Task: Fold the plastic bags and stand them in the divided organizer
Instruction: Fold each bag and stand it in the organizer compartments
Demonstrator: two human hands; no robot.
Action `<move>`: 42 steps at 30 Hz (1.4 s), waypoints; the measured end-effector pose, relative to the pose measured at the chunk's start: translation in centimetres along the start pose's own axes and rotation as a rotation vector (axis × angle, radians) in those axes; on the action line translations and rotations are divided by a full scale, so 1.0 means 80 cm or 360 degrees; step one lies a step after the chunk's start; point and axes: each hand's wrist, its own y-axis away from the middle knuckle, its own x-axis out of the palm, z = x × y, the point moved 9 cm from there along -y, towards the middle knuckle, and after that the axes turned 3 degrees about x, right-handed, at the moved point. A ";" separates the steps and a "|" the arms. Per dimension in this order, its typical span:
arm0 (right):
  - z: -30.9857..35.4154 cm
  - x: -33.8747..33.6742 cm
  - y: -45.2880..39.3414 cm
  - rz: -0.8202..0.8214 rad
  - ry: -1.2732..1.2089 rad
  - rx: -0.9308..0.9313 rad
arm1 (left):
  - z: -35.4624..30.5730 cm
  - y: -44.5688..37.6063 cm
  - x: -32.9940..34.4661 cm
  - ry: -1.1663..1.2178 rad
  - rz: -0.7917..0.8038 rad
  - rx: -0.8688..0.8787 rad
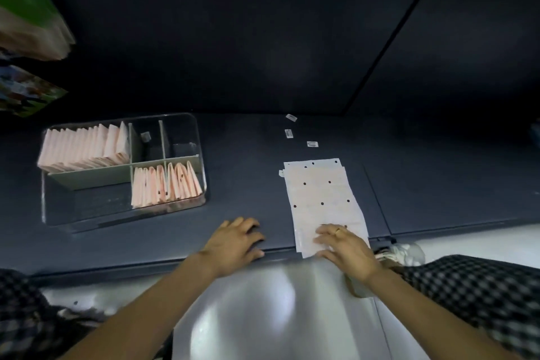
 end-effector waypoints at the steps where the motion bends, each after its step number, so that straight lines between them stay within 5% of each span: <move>1: 0.002 -0.003 0.002 -0.0044 -0.0059 0.0012 | -0.002 -0.002 0.005 -0.0014 0.0018 -0.0009; 7: 0.021 -0.014 -0.005 -0.0106 -0.0291 0.0001 | -0.019 -0.023 -0.003 0.0179 -0.0007 -0.0039; 13: 0.056 -0.027 -0.030 0.0167 -0.0569 -0.0030 | -0.041 -0.037 -0.036 0.0681 -0.0352 -0.0050; 21: 0.054 -0.046 -0.061 0.0626 -0.1129 0.0141 | -0.015 -0.039 -0.014 0.1276 -0.0300 -0.0344; 29: -0.006 -0.068 -0.091 0.0438 -0.1162 0.0319 | 0.011 -0.040 -0.010 0.1866 -0.0584 -0.0726; 36: -0.036 -0.050 -0.121 0.0199 -0.1031 0.0518 | 0.032 -0.037 -0.012 0.1790 -0.0810 -0.0965; 39: -0.045 -0.030 -0.130 0.0155 -0.0931 0.0624 | 0.034 -0.018 -0.033 0.1235 -0.1030 -0.0949; 42: -0.047 -0.018 -0.138 0.0141 -0.0855 0.0667 | -0.001 -0.017 -0.045 0.0702 -0.0947 -0.0556</move>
